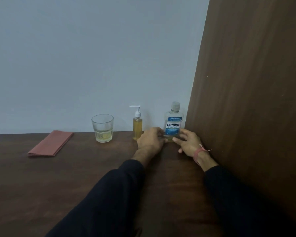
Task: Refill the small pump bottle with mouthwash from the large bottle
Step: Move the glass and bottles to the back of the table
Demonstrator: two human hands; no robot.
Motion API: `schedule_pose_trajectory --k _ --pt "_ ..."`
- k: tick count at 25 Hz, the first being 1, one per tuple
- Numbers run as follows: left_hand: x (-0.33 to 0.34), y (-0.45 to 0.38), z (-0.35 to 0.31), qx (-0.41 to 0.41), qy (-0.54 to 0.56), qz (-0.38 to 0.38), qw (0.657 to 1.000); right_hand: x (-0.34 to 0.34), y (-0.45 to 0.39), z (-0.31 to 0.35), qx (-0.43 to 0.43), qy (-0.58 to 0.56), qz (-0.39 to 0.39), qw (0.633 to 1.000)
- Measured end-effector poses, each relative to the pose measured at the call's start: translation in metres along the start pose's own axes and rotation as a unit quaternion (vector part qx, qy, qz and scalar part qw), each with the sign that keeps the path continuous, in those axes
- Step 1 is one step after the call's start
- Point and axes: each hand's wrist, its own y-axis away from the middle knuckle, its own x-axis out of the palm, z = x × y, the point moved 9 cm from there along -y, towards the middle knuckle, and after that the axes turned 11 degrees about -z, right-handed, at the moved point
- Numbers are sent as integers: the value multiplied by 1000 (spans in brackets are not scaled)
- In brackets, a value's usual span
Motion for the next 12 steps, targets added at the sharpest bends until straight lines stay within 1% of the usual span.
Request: schedule_pose_trajectory --k 4,7,9,12 --pt "12 -24 3 1 -9 -12 1000 6 -26 -11 -4 1 -21 1000" --pt "14 -27 -1 16 -12 -10 1000 6 -27 -15 1 8 -23 1000" --pt "14 -23 -6 23 -19 2 1000 1 -23 -16 7 6 -27 1000" --pt "3 -4 -8 8 -15 40 999 -4 -12 -11 5 6 -35 999"
